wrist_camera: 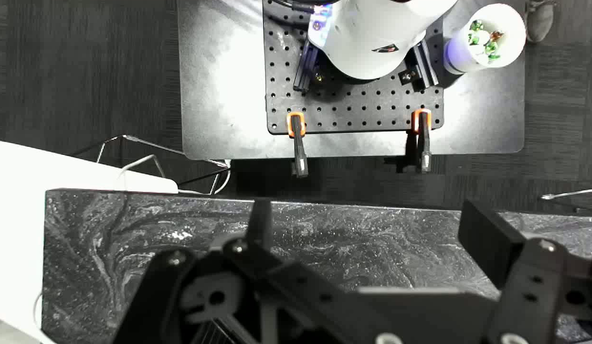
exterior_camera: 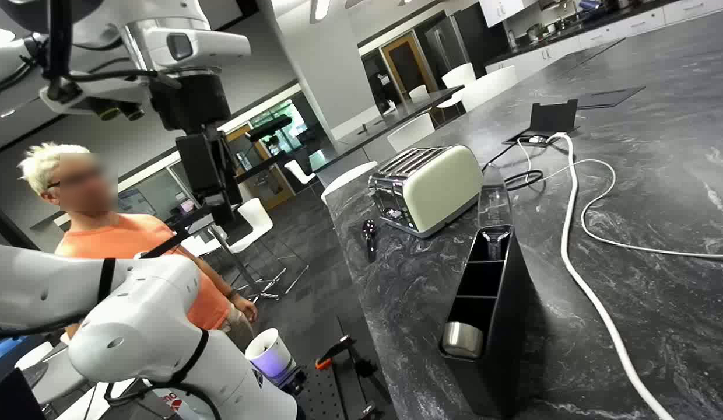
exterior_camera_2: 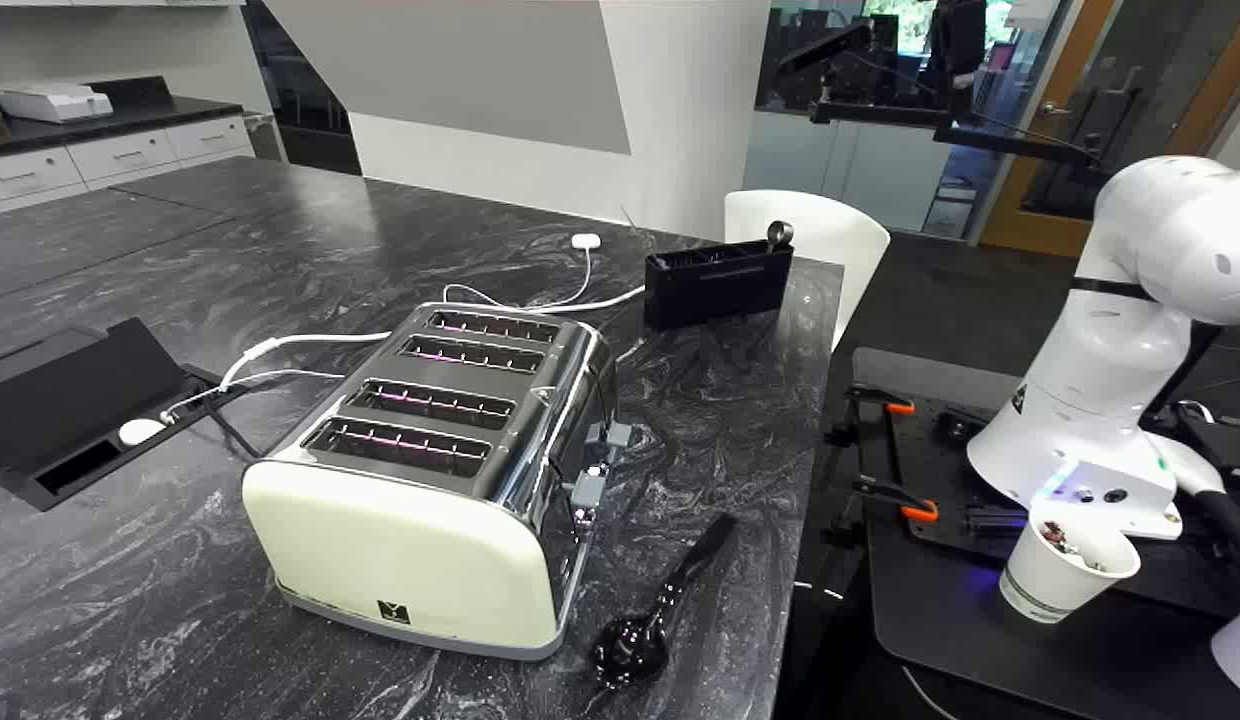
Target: Pull the toaster lever up
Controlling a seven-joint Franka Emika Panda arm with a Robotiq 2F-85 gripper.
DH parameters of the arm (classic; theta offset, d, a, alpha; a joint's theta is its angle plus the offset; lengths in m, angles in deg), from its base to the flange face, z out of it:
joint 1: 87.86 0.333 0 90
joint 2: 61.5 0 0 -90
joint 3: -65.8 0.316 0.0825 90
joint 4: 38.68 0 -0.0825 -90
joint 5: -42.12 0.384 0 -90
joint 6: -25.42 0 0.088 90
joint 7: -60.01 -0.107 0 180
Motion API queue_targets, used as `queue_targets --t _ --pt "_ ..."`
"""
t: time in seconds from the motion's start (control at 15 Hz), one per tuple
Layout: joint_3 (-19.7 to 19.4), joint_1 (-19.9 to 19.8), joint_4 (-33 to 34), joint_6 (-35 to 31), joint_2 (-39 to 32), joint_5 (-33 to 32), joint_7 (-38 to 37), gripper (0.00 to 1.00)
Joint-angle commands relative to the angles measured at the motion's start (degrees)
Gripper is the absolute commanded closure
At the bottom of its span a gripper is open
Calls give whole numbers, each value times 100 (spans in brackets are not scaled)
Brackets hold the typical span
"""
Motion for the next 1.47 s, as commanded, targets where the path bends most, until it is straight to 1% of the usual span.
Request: queue_targets --t 0.0,0.67,0.8,1.0,1.13,1.27,1.4 --pt "-22 35 11 12 0 -9 -19 0" --pt "-22 35 11 11 0 -9 -19 0" --pt "57 121 -127 -174 127 181 -74 0" --pt "299 278 -416 -560 305 640 -244 0" --pt "560 406 -633 -866 355 973 -400 0" --pt "866 517 -888 -1424 375 1259 -641 0" --pt "1221 611 -1187 -2337 329 1627 -1091 0"
